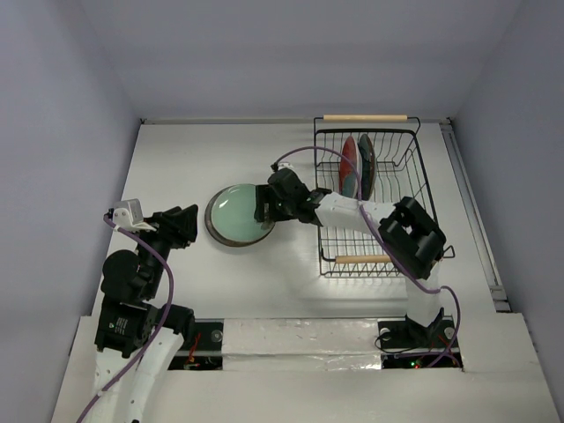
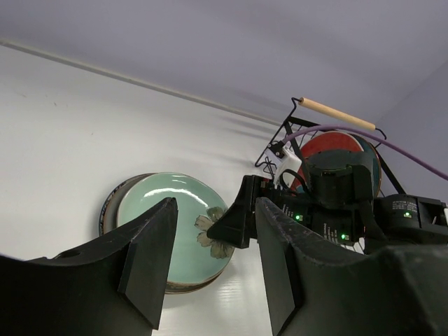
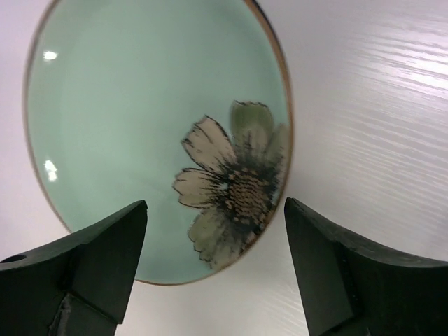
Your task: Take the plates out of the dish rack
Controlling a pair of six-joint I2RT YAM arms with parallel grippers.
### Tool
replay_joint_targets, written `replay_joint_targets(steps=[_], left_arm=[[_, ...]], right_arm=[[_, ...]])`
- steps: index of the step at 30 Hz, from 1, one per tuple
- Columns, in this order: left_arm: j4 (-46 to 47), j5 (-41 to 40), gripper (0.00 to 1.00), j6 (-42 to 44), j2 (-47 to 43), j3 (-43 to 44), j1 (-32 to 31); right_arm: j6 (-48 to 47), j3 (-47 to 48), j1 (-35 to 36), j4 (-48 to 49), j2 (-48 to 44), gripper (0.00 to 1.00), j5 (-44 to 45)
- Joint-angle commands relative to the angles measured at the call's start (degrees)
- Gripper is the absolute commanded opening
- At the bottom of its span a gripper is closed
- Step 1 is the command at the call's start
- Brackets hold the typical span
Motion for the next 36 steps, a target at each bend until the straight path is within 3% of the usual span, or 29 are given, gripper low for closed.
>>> replay_joint_targets(steps=[1, 7, 9, 10, 11, 12, 14, 17, 22, 25, 26, 28, 29, 36], left_arm=[[3.25, 0.58, 0.46, -0.22, -0.26, -0.22, -0.26], [3.25, 0.58, 0.46, -0.22, -0.43, -0.22, -0.26], [3.25, 0.58, 0.46, -0.22, -0.52, -0.22, -0.26], [3.25, 0.58, 0.46, -0.14, -0.52, -0.30, -0.26], [3.25, 0.58, 0.46, -0.22, -0.52, -0.22, -0.26], [3.25, 0.58, 0.46, -0.22, -0.35, -0.22, -0.26], [3.34, 0.58, 0.46, -0.13, -0.44, -0.22, -0.26], [3.25, 0.58, 0.46, -0.13, -0.43, -0.22, -0.26], [3.25, 0.58, 0.46, -0.13, -0.44, -0.22, -0.26], [3.43, 0.58, 0.46, -0.13, -0.44, -0.39, -0.26], [3.43, 0.58, 0.46, -0.13, -0.35, -0.39, -0.26], [3.52, 0.58, 0.46, -0.13, -0.35, -0.39, -0.26], [3.52, 0.58, 0.46, -0.13, -0.35, -0.39, -0.26], [3.52, 0.58, 0.46, -0.13, 0.00, -0.39, -0.26]], right_arm=[[-3.45, 2.91, 0.57, -7.32, -2.38, 0.85, 6.49], [-5.56, 4.23, 0.57, -10.23, -5.97, 0.87, 7.47], [-6.43, 3.97, 0.57, -9.79, -8.34, 0.79, 7.46], [-6.79, 3.71, 0.57, -9.44, -9.83, 0.72, 7.46], [-7.14, 2.84, 0.57, -8.39, -13.68, 0.46, 7.64], [-8.01, 2.48, 0.57, -8.21, -15.89, 0.27, 9.38], [-9.42, 2.30, 0.57, -8.47, -22.72, 0.00, 12.89], [-12.76, 2.30, -0.30, -9.69, -29.25, 0.00, 19.75], [-16.37, 1.51, -10.74, -14.00, -38.93, 0.00, 25.75], [-18.73, 0.98, -18.03, -16.37, -40.35, 0.23, 25.40], [-19.18, 1.42, -19.37, -18.47, -40.00, 0.40, 25.31], [-21.10, 2.38, -21.22, -19.72, -38.34, 0.51, 26.27], [-21.46, 2.65, -22.79, -20.42, -37.63, 0.56, 26.19], [-23.75, 4.32, -25.96, -20.07, -30.69, 0.58, 20.12]])
